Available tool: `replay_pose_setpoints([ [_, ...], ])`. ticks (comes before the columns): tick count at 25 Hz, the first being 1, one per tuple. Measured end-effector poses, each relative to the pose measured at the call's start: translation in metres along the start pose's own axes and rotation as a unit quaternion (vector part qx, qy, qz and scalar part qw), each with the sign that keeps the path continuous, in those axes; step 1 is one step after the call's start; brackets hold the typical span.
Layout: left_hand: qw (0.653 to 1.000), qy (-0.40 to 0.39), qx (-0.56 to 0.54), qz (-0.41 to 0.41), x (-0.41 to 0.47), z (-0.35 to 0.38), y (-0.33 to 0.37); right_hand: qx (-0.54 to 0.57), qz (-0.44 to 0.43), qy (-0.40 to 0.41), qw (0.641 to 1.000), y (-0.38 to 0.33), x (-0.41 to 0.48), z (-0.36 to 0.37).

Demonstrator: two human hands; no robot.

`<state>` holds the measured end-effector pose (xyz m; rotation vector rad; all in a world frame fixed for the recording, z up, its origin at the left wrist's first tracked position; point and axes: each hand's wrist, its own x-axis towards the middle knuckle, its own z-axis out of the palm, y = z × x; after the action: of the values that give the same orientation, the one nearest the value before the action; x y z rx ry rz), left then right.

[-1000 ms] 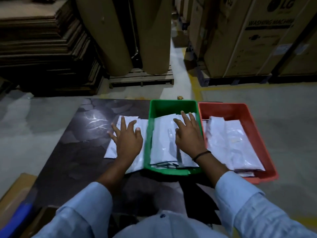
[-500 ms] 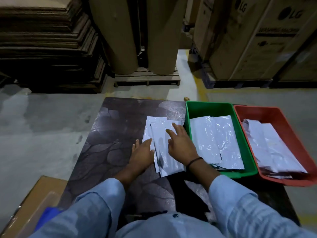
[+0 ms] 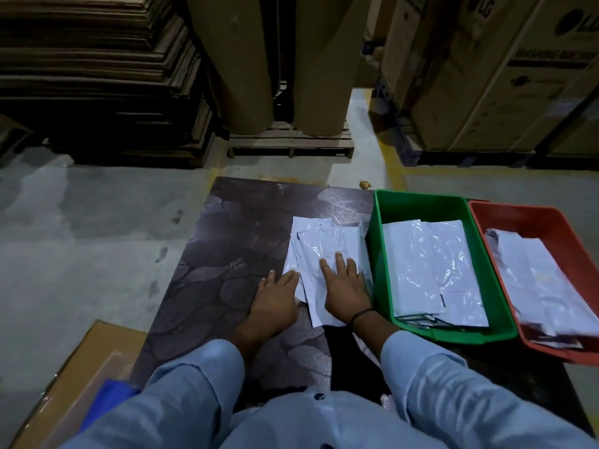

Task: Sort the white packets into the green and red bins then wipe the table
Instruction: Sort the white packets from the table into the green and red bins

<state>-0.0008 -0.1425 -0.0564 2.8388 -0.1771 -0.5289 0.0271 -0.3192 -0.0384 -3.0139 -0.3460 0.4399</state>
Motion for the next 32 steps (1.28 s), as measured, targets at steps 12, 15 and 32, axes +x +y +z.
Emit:
replay_pose_setpoints([
  [12,0.989,0.078,-0.119,-0.044,0.057,-0.014,0.076,0.196,-0.012,0.232,0.953,0.037,0.039,-0.093],
  [15,0.988,0.042,-0.129,-0.072,0.067,-0.008,0.089,0.216,-0.023,0.240,0.946,0.049,0.038,-0.089],
  [32,0.957,0.203,-0.176,-0.110,0.050,-0.041,0.025,0.353,0.002,0.280,0.893,0.073,0.035,-0.109],
])
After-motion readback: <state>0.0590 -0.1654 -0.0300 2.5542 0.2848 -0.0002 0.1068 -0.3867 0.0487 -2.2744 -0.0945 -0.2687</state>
